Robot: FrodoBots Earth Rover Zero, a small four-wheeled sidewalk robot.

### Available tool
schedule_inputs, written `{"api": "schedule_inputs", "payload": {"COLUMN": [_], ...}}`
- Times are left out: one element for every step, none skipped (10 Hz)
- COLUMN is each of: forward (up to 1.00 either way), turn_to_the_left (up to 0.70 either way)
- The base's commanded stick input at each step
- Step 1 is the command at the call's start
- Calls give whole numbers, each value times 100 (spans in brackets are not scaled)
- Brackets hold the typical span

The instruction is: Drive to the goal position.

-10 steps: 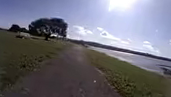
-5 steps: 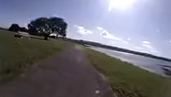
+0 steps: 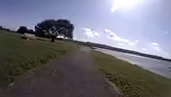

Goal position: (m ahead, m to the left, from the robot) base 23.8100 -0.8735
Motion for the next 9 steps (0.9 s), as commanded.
{"api": "schedule_inputs", "payload": {"forward": [70,70,70,70,70,70,70,70,70], "turn_to_the_left": [5,5,5,5,5,5,5,5,5]}}
